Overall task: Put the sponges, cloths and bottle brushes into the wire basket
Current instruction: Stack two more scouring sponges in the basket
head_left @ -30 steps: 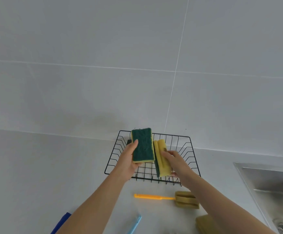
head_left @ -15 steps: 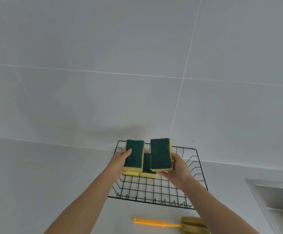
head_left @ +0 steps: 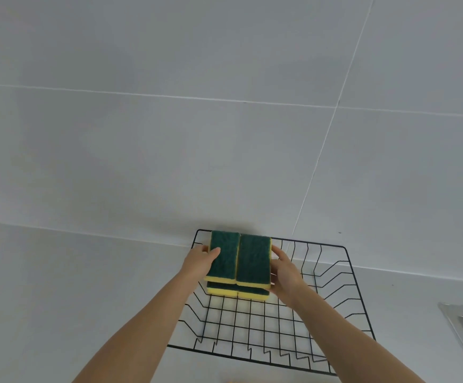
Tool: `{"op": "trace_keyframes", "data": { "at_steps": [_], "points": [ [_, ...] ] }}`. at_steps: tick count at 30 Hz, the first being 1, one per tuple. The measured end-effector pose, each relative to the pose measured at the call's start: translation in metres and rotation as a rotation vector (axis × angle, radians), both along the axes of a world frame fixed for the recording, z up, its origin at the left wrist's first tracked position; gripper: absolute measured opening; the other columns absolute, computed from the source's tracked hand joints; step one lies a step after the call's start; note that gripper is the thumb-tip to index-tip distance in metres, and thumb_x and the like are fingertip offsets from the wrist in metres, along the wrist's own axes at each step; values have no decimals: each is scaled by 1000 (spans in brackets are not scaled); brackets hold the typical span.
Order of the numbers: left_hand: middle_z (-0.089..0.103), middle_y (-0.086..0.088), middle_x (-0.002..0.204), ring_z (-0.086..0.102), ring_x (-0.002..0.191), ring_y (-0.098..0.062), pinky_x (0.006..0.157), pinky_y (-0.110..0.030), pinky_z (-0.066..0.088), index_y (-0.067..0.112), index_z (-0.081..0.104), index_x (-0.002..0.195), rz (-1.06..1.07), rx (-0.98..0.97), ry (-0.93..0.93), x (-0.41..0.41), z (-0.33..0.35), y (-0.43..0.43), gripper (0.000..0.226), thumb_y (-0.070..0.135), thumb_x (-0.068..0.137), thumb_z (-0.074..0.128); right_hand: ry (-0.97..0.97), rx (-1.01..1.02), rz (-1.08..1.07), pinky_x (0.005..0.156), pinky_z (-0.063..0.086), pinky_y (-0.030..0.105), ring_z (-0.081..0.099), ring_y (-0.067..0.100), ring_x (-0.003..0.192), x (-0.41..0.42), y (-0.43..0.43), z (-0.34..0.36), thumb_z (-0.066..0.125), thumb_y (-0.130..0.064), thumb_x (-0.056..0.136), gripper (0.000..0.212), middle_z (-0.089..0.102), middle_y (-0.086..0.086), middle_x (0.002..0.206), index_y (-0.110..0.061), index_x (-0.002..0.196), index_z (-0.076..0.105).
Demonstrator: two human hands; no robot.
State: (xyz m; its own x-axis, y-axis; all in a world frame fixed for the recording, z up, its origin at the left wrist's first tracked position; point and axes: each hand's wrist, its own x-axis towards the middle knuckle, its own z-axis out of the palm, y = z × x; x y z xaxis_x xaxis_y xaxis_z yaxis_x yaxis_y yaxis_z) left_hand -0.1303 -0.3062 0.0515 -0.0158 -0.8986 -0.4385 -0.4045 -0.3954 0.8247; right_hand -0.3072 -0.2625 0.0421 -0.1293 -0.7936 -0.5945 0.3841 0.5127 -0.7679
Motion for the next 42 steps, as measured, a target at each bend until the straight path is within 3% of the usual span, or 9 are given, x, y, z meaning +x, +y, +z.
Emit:
{"op": "trace_keyframes", "data": {
  "at_steps": [3, 8, 14, 24, 26, 29, 32, 36, 42],
  "points": [
    [56, -12, 124, 54, 115, -28, 94, -36, 45, 4, 46, 128, -47, -24, -113, -2, -6, -10, 40, 28, 95, 49, 104, 9, 57, 67, 53, 39, 58, 22, 78, -4, -7, -7, 36, 0, 96, 42, 60, 13, 92, -26, 128, 42],
    [57, -7, 91, 54, 88, -22, 70, -28, 43, 12, 56, 89, -189, -85, -260, -6, -15, -16, 19, 25, 97, 45, 270, 5, 118, 95, 50, 48, 58, 30, 105, -7, -14, -16, 31, -2, 97, 44, 58, 14, 111, -16, 138, 38],
    [60, -9, 92, 54, 84, -18, 55, -17, 37, -1, 62, 104, -248, -124, -368, -10, -25, -16, 32, 24, 97, 44, 400, 34, 178, 100, 46, 46, 54, 32, 112, -8, -16, -21, 27, -4, 98, 42, 58, 10, 110, -12, 137, 42],
    [47, 2, 63, 51, 74, -19, 47, -17, 32, 5, 56, 81, -225, -205, -486, -13, -26, -14, 30, 27, 98, 42, 526, 39, 340, 97, 42, 43, 50, 35, 115, -10, -15, -10, 32, -18, 100, 39, 54, 18, 125, -14, 137, 42],
    [52, -3, 69, 51, 77, -20, 54, -20, 37, 8, 51, 76, -217, -242, -516, -13, -19, -10, 33, 28, 99, 38, 562, 14, 342, 105, 37, 43, 45, 34, 126, -12, -12, -5, 29, -19, 100, 43, 46, 17, 138, -12, 143, 30],
    [61, -18, 117, 57, 103, -27, 85, -33, 48, 0, 51, 119, -204, -329, -523, -11, -9, -4, 38, 29, 100, 33, 716, -80, 382, 112, 27, 44, 31, 35, 137, -13, -2, 7, 28, -22, 101, 49, 33, 19, 149, -13, 147, 15],
    [24, -11, 155, 30, 141, -25, 112, -36, 32, 7, 17, 148, -285, -421, -560, -9, 7, 7, 54, 32, 101, 29, 873, -228, 437, 117, 14, 35, 13, 24, 145, -12, 12, 19, 33, -30, 99, 56, 12, 7, 158, -17, 148, 8],
    [-4, -5, 160, -2, 148, -21, 120, -36, 8, 14, -4, 149, -460, -580, -743, -15, 34, 25, 62, 39, 100, 22, 1285, -337, 639, 120, -1, 36, -13, 23, 146, -13, 35, 41, 18, -47, 96, 68, -14, 8, 158, -13, 147, -11],
    [-18, 1, 157, -21, 143, -16, 118, -42, -6, 22, -20, 144, -575, -795, -853, -43, 69, 69, 77, 66, 82, -6, 1673, -425, 670, 112, -13, 39, -33, 24, 130, -21, 86, 73, -35, -74, 51, 101, -35, 2, 140, -14, 132, -30]
  ]
}}
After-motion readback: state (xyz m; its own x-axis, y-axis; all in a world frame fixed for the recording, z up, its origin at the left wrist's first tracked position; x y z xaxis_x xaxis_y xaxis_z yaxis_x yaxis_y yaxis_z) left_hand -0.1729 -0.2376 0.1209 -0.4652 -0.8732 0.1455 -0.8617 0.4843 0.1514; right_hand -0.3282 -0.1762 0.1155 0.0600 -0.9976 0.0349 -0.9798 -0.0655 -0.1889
